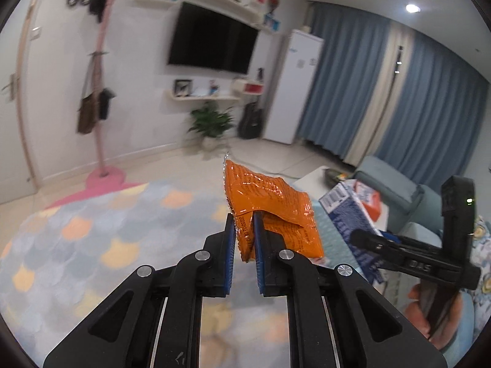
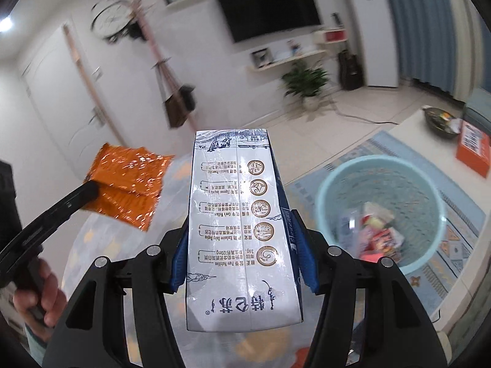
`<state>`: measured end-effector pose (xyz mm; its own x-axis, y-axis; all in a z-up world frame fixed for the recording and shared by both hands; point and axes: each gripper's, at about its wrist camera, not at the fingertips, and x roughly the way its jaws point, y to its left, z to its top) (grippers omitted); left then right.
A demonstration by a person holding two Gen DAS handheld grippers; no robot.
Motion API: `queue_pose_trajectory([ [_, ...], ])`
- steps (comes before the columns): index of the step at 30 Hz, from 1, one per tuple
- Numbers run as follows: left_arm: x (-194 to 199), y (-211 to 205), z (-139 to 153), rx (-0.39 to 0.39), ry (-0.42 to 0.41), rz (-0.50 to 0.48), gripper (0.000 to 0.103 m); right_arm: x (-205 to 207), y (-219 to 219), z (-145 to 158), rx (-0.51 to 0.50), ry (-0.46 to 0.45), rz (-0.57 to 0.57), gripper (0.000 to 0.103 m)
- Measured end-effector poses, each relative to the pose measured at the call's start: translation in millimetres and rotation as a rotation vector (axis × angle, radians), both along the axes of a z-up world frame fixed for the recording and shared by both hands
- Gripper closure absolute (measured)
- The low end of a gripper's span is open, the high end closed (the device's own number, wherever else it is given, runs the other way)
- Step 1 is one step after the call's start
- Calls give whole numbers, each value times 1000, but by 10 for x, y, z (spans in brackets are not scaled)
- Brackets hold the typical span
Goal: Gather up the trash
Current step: 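Carry the orange bag and white-blue carton over the blue basket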
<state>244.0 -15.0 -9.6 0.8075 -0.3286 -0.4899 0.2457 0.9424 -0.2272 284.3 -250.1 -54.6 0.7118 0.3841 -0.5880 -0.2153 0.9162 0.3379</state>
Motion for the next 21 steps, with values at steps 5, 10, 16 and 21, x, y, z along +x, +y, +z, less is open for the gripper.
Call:
queue_pose_trajectory([
  [5, 209, -568, 84, 16, -22, -90, 93, 129, -574, -15, 16, 3, -148, 48],
  [10, 595, -1149, -39, 19, 22, -148, 93, 364, -1080, -257, 35, 90, -314, 48],
  [16, 1028, -1616, -369, 35, 102, -121, 93, 675, -1447, -684, 19, 197, -432, 48],
  [21, 1352, -1870, -677, 51, 187, -108, 94, 899, -1534, -981, -26, 256, -458, 48],
])
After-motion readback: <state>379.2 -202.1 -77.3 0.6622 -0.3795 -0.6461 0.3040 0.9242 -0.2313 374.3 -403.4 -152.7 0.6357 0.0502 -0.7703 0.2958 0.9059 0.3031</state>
